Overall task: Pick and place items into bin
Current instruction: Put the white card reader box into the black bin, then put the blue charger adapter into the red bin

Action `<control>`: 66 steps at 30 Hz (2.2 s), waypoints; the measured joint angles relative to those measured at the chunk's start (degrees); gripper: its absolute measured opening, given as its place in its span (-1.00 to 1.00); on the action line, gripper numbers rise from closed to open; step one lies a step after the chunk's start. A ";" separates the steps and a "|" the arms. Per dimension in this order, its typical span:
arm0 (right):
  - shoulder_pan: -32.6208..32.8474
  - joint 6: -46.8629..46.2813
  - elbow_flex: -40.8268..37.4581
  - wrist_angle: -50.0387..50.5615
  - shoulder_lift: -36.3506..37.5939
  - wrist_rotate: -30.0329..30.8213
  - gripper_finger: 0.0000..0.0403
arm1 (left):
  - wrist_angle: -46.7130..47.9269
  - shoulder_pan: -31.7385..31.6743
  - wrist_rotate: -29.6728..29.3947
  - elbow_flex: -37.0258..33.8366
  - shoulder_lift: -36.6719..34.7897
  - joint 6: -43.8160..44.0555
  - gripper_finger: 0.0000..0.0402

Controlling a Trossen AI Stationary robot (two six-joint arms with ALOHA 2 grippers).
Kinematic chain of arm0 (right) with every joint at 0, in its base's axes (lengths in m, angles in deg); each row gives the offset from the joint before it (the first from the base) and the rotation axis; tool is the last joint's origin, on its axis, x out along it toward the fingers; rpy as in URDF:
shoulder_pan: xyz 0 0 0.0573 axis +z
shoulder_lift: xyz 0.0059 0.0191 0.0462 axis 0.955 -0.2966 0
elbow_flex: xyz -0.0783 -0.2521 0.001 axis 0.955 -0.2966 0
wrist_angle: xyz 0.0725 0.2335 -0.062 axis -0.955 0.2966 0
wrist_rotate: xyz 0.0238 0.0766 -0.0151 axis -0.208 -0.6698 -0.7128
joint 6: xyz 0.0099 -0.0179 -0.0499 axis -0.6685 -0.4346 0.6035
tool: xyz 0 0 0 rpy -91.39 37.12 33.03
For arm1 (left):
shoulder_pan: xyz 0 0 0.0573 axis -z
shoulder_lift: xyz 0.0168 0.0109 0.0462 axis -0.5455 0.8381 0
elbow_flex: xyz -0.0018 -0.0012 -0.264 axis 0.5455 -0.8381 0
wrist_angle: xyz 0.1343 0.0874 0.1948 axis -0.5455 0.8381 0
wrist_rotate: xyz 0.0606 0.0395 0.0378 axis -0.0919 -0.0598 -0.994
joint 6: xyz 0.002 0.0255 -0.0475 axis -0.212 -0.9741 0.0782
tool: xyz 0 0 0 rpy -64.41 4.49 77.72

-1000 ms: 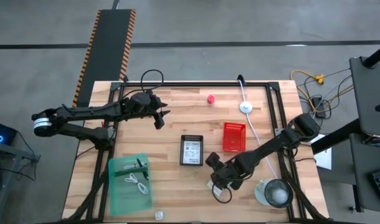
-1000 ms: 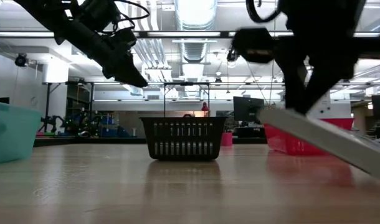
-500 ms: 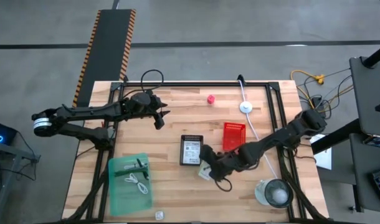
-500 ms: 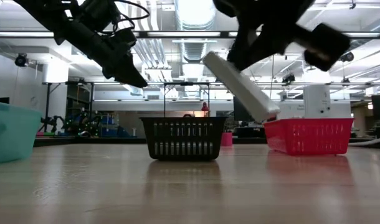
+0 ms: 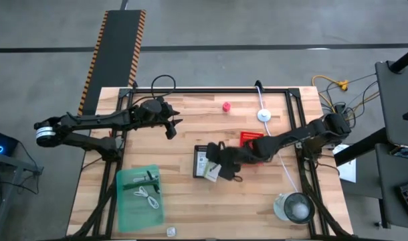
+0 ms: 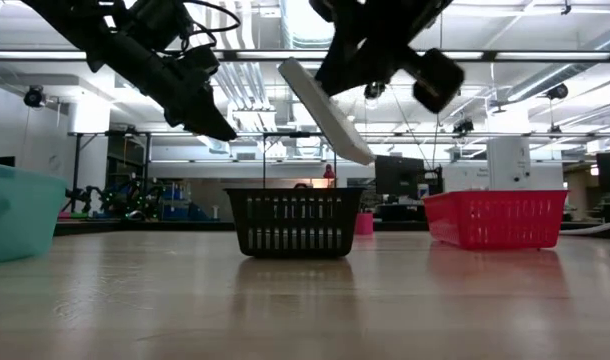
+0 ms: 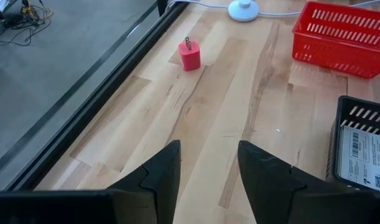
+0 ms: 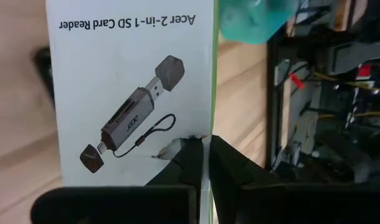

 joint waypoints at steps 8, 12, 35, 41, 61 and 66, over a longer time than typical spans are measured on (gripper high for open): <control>-8.23 6.94 -1.99 -6.12 -0.11 -12.69 -0.96 | -0.02 -0.01 0.00 0.00 0.00 0.00 -0.28; -10.70 8.44 -3.03 -7.18 -0.11 -17.86 -0.96 | -0.03 -0.02 0.00 0.00 0.00 -0.01 -0.28; -13.41 13.00 -8.44 -14.30 -0.20 -23.24 -0.96 | -0.09 -0.02 0.00 0.00 0.00 -0.02 -0.28; -13.65 13.00 -8.14 -15.55 -2.01 -23.23 -0.96 | -0.15 -0.02 0.00 0.00 0.07 -0.02 -0.28; -14.32 8.87 -7.93 -15.97 -3.85 -23.12 -0.52 | -0.09 -0.02 -0.01 -0.02 0.26 -0.02 -0.28; -14.35 8.92 -7.93 -15.87 -3.84 -23.10 -0.47 | -0.09 -0.01 0.00 -0.02 0.24 -0.02 -0.28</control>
